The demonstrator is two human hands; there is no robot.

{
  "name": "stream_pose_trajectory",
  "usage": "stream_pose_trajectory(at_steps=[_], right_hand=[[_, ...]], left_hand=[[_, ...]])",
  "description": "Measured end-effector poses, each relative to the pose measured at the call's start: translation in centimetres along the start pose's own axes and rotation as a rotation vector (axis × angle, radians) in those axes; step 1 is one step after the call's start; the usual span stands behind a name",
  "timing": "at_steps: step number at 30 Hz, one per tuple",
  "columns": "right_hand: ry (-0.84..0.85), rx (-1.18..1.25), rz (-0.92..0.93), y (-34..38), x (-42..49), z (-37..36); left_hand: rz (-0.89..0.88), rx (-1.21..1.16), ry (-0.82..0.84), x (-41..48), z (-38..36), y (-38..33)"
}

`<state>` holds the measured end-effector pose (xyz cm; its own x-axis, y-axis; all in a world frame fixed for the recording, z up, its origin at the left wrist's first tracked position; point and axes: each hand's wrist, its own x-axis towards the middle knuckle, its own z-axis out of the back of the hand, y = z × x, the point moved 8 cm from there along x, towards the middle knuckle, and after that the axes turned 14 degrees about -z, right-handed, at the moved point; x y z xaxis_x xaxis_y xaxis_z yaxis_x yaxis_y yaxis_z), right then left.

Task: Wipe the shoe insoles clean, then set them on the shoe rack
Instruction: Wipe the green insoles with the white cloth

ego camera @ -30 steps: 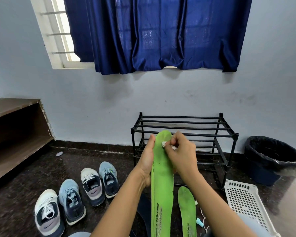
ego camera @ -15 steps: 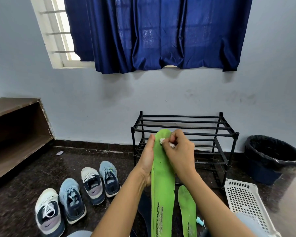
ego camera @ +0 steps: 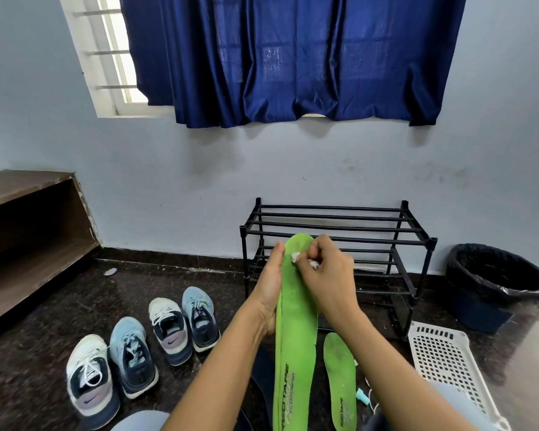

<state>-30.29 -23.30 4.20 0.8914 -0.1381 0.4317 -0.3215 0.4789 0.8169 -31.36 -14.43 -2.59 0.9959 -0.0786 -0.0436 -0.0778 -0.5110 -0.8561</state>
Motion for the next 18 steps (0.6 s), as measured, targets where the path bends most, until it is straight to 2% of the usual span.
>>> stream_pose_trajectory(at_steps=[3, 8, 11, 15, 18], right_hand=[[-0.013, 0.031, -0.028, -0.1, 0.2, -0.3], [-0.181, 0.072, -0.134, -1.0, 1.9, 1.3], [-0.127, 0.102, -0.157, -1.1, 1.7, 1.1], [0.006, 0.081, -0.048, 0.7, 0.2, -0.8], [-0.052, 0.042, -0.065, 0.4, 1.3, -0.3]], left_hand=[[-0.023, -0.016, -0.012, 0.0, -0.1, -0.1], [-0.015, 0.0, -0.006, -0.3, -0.9, 0.6], [-0.015, -0.024, -0.011, -0.3, -1.0, 0.6], [-0.023, -0.024, -0.037, -0.1, -1.1, 0.1], [-0.022, 0.009, -0.021, -0.1, -1.6, 0.4]])
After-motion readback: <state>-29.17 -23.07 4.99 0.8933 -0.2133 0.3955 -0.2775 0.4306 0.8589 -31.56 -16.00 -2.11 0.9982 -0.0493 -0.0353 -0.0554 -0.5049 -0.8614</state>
